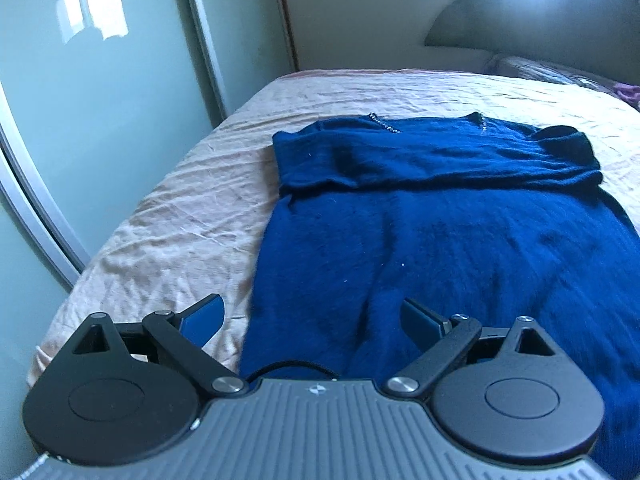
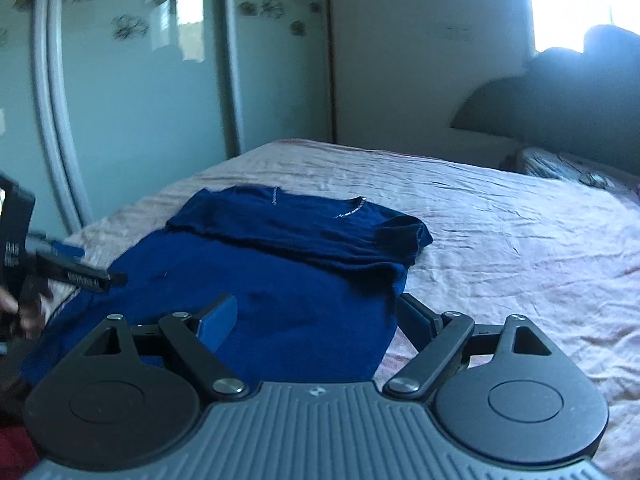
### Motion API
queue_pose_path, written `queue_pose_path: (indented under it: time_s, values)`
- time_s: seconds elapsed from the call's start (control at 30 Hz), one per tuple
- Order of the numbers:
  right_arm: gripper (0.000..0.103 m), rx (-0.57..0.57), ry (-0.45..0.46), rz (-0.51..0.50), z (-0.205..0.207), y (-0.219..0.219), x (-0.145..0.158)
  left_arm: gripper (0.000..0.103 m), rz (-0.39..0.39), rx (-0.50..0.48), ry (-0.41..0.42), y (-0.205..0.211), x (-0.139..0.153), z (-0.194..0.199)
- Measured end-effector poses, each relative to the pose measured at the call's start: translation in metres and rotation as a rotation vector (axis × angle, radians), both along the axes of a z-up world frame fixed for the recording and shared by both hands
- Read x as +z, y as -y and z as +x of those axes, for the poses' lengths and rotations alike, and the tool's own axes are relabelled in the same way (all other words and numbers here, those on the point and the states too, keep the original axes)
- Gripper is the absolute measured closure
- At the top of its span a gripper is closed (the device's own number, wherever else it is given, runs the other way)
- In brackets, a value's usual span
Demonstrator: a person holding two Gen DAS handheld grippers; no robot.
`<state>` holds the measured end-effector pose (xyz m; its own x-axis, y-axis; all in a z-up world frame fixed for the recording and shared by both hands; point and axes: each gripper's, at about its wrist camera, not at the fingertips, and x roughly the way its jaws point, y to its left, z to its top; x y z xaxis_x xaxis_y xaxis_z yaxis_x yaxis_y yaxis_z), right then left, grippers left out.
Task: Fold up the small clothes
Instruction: 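Move both open tools down to the sweater hem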
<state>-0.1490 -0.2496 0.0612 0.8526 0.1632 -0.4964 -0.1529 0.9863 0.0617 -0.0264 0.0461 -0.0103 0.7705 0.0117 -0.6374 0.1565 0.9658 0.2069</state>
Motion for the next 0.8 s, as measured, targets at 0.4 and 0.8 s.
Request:
queue_pose_path:
  time_s: [0.4,0.8]
  values:
    - [0.016,0.067,-0.162,0.078,-0.017,0.006,-0.036,0.008,-0.05,-0.1,-0.091,-0.053,0.007,-0.042]
    - [0.016,0.065,-0.28,0.181,-0.029,0.013,-0.064,0.007,0.282,0.086,-0.004,-0.09,0.029,-0.055]
